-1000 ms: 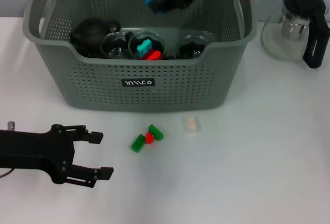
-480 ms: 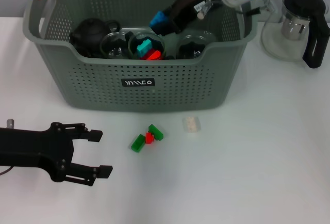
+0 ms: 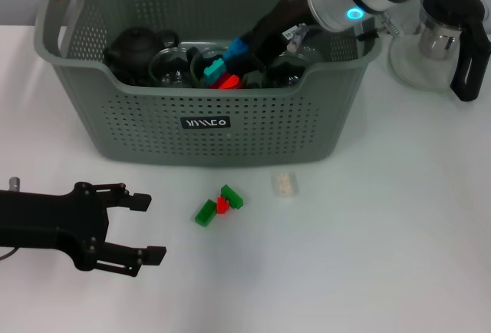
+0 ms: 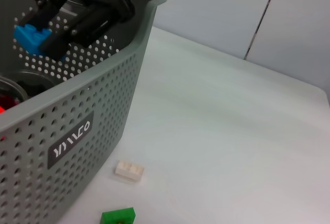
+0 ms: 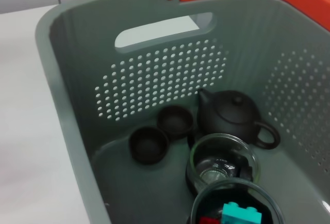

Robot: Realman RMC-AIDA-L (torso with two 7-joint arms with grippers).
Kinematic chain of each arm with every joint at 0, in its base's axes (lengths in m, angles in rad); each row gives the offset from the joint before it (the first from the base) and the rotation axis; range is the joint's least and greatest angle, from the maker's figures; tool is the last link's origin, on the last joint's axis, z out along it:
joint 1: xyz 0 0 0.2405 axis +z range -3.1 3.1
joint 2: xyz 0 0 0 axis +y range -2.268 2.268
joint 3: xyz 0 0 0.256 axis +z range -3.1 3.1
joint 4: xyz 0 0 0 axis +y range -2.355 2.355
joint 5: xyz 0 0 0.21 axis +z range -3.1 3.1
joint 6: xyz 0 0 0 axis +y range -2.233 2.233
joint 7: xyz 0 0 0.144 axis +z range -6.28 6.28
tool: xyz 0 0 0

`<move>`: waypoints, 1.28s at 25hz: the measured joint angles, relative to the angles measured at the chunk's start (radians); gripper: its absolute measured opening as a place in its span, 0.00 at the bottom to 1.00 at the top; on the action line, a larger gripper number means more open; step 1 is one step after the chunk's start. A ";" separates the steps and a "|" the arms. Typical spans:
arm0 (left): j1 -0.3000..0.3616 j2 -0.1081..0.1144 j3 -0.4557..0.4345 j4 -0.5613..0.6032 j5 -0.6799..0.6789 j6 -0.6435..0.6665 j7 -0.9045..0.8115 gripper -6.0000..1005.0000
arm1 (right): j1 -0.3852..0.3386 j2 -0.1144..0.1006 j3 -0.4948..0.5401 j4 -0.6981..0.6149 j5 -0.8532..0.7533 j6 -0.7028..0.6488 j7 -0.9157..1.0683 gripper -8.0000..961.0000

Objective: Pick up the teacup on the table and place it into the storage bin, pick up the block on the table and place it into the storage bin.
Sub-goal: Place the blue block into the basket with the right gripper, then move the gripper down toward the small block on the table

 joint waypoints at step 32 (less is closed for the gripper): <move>0.005 -0.001 0.000 -0.002 -0.001 0.002 0.021 0.91 | -0.357 -0.008 0.013 -0.718 0.250 -0.559 -0.036 0.99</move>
